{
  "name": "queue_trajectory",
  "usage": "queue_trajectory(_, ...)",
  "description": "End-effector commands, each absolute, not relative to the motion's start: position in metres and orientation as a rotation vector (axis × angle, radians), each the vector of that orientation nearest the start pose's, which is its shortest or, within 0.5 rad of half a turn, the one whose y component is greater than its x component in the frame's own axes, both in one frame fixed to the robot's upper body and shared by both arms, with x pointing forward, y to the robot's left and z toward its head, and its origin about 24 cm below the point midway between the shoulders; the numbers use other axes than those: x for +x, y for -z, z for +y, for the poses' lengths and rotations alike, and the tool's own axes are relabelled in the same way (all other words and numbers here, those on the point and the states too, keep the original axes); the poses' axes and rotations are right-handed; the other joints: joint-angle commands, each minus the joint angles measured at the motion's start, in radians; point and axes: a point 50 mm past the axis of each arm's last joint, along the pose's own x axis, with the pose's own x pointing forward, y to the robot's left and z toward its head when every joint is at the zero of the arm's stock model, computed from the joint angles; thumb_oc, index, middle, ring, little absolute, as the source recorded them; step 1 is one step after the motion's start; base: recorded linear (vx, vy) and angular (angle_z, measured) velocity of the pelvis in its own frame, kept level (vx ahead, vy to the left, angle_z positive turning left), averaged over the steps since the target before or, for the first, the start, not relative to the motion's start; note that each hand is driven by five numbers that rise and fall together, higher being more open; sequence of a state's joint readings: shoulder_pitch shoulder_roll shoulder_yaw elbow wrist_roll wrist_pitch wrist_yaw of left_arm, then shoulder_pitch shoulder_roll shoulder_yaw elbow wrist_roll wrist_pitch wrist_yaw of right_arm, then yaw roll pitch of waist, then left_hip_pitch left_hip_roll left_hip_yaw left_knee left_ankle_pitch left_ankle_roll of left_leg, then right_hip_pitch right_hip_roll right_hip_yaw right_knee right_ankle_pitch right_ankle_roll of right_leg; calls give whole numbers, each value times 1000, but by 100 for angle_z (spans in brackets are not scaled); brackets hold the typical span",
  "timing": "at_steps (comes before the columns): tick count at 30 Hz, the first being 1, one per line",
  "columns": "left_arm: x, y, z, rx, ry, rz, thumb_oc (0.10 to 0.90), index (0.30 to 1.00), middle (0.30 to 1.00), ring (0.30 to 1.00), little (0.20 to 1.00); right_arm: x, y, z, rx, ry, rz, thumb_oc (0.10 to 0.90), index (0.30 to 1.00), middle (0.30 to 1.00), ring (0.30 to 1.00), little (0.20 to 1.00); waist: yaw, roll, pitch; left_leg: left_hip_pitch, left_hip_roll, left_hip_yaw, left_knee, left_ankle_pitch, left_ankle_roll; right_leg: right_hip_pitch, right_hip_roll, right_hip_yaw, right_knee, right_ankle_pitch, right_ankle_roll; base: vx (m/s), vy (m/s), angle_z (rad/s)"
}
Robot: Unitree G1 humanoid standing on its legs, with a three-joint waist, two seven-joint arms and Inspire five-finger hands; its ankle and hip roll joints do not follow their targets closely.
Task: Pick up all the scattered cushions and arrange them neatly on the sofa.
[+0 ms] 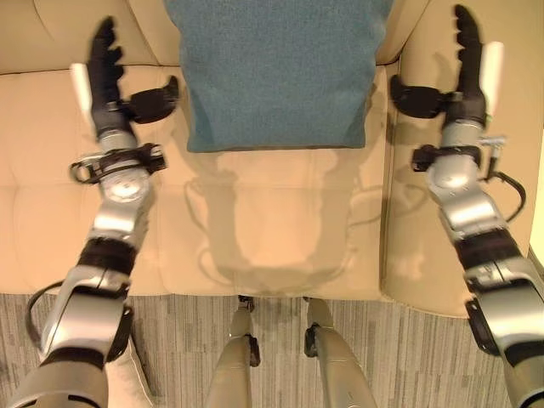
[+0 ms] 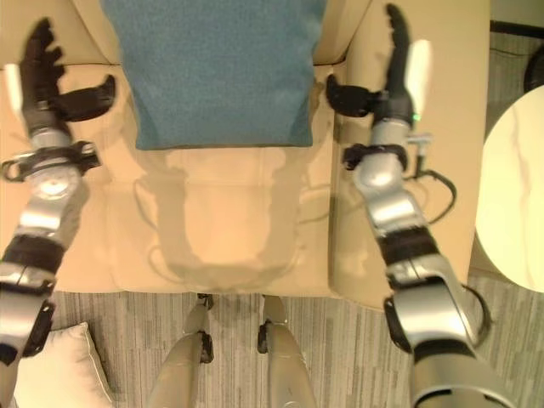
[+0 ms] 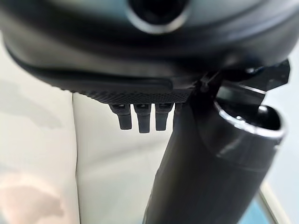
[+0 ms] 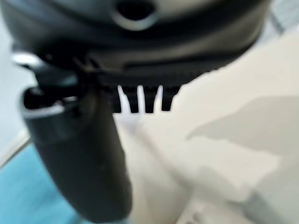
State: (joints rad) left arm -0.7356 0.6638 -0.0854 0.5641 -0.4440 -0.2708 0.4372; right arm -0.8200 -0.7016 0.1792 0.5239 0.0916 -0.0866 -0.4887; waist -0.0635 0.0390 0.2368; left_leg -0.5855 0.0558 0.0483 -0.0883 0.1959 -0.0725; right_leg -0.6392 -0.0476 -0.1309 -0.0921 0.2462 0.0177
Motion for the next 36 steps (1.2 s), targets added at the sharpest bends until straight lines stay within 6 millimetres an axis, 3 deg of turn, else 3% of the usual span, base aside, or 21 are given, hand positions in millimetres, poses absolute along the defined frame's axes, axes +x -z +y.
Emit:
queue_trajectory(1,326,-216,290,160,-403,-631,800,900,900,900,900,341,-225,-266,-573,423,-577,800,900,900,900,900,1,-35,-181,13,-41,9,1,-80,-11,65,4,32,5,-118,119,43,0,6)
queue_trajectory(3,305,-179,296,170,-360,-540,800,900,900,900,900,321,-193,-272,-595,345,-509,800,900,900,900,900,-1,-37,-187,55,-42,13,1,-89,-10,111,3,31,5,-128,115,25,5,7)
queue_trajectory(4,305,-178,296,170,-359,-537,800,900,900,900,900,320,-192,-272,-596,344,-506,800,900,900,900,900,-1,-37,-188,58,-42,13,1,-90,-10,113,3,31,5,-128,115,28,11,4)
queue_trajectory(5,293,-145,294,168,-335,-437,800,900,900,900,900,310,-166,-272,-595,297,-435,800,900,900,900,900,0,-37,-186,97,-40,14,1,-97,-9,153,2,30,5,-138,112,0,0,0)
queue_trajectory(6,293,-144,294,168,-335,-435,800,900,900,900,900,309,-165,-272,-595,297,-433,800,900,900,900,900,0,-37,-185,100,-40,14,1,-98,-9,156,2,30,5,-138,112,35,-1,-2)
queue_trajectory(7,278,-107,288,125,-319,-321,800,900,900,900,900,296,-139,-272,-598,250,-358,800,900,900,900,900,-2,-41,-180,143,-37,20,1,-103,-10,202,2,22,5,-148,109,26,-7,-6)
queue_trajectory(8,272,-90,284,116,-306,-261,800,900,900,900,900,290,-125,-272,-595,235,-313,800,900,900,900,900,-3,-42,-175,168,-34,24,1,-105,-9,230,1,19,5,-154,109,25,-7,-7)
queue_trajectory(9,272,-89,284,117,-305,-259,800,900,900,900,900,289,-124,-272,-595,235,-311,800,900,900,900,900,-3,-42,-173,172,-34,24,1,-106,-9,234,1,19,5,-154,109,29,-5,-6)
queue_trajectory(10,254,-57,280,82,-294,-141,800,900,900,900,900,277,-98,-270,-586,203,-221,800,900,900,900,900,-5,-42,-167,214,-33,27,1,-111,-5,276,0,15,5,-165,106,37,-19,-3)
queue_trajectory(11,245,-41,278,56,-302,-81,800,900,900,900,900,270,-80,-268,-568,186,-161,800,900,900,900,900,-6,-44,-165,240,-31,28,1,-112,-4,303,2,11,5,-169,105,33,-22,-3)
queue_trajectory(12,235,-27,276,46,-308,-27,800,900,900,900,900,262,-63,-267,-541,176,-96,800,900,900,900,900,-8,-45,-161,262,-30,30,1,-110,-3,326,2,9,5,-170,103,0,0,0)
queue_trajectory(13,235,-27,276,46,-308,-27,800,900,900,900,900,262,-63,-267,-541,176,-96,800,900,900,900,900,-8,-45,-162,261,-30,30,1,-110,-3,325,2,9,5,-170,103,28,-16,-3)
queue_trajectory(14,217,3,269,-30,-332,91,800,900,900,900,900,248,-32,-264,-512,158,28,800,900,900,900,900,-9,-44,-157,312,-29,31,1,-118,2,376,6,4,5,-181,99,43,-21,0)
queue_trajectory(16,200,26,264,5,-302,210,800,900,900,900,900,232,-4,-263,-524,131,147,800,900,900,900,900,-9,-44,-159,355,-26,35,1,-124,5,420,5,0,5,-190,98,55,-26,3)
queue_trajectory(18,192,37,263,31,-292,268,800,900,900,900,900,225,8,-260,-506,112,197,800,900,900,900,900,-9,-46,-161,371,-25,36,1,-124,6,435,6,0,5,-190,98,28,-16,3)
queue_trajectory(20,165,79,255,86,-243,503,800,900,900,900,900,207,44,-249,-518,36,357,800,900,900,900,900,-5,-47,-162,435,-25,44,1,-139,10,497,8,2,5,-201,98,48,-23,-1)
queue_trajectory(22,159,87,253,100,-231,548,800,900,900,900,900,204,51,-247,-523,25,390,800,900,900,900,900,-5,-48,-164,447,-24,44,1,-139,12,507,8,2,5,-202,97,22,-9,-5)
queue_trajectory(23,141,106,252,165,-201,675,800,900,900,900,900,192,69,-244,-543,-9,475,800,900,900,900,900,-4,-49,-170,477,-25,44,1,-147,13,539,12,5,5,-211,95,37,-13,-10)
queue_trajectory(28,103,138,250,227,-187,915,800,900,900,900,900,167,98,-242,-578,-35,636,800,900,900,900,900,-5,-50,-177,537,-22,49,1,-162,12,596,19,12,5,-231,88,44,-30,-9)
queue_trajectory(33,93,144,246,248,-179,969,800,900,900,900,900,149,115,-242,-576,-34,738,800,900,900,900,900,-5,-51,-172,552,-15,49,1,-162,10,611,28,21,5,-244,81,-21,-44,2)
queue_trajectory(36,104,144,248,235,-191,973,800,900,900,900,900,141,124,-242,-569,-27,801,800,900,900,900,900,-2,-55,-153,540,-1,54,1,-132,4,600,34,15,5,-256,74,-120,-65,8)
